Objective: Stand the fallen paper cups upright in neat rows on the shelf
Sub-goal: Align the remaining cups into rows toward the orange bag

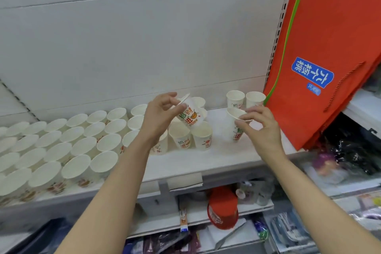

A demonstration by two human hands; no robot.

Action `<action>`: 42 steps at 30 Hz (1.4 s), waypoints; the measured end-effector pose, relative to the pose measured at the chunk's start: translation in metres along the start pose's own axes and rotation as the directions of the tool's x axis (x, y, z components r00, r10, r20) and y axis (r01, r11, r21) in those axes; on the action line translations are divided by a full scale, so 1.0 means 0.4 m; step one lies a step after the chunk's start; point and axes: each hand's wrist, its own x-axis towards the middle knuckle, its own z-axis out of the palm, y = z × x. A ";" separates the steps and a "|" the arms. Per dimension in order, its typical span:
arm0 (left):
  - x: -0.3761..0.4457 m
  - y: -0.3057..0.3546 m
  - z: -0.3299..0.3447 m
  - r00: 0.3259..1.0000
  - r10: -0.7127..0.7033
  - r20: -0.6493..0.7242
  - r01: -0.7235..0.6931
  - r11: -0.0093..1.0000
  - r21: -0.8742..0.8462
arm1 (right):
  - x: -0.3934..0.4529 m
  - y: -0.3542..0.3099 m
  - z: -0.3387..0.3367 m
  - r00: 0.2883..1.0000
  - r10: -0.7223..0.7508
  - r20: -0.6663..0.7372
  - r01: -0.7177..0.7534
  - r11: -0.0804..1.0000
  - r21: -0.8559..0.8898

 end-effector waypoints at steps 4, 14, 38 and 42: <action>-0.109 -0.014 -0.088 0.999 -0.040 -0.022 0.040 0.999 0.004 | -0.081 -0.050 0.076 0.989 0.121 0.084 -0.136 0.970 0.203; -0.250 -0.117 -0.274 0.987 -0.120 -0.110 0.131 0.986 0.104 | -0.208 -0.113 0.277 0.974 0.211 0.086 -0.224 0.955 0.194; -0.257 -0.240 -0.309 0.988 0.150 -0.043 -0.059 0.614 0.787 | -0.285 -0.098 0.450 0.985 0.038 0.169 -0.021 0.995 -0.098; -0.271 -0.241 -0.345 0.978 0.205 -0.045 -0.103 0.655 0.749 | -0.284 -0.094 0.432 0.982 0.057 0.179 -0.038 0.994 -0.107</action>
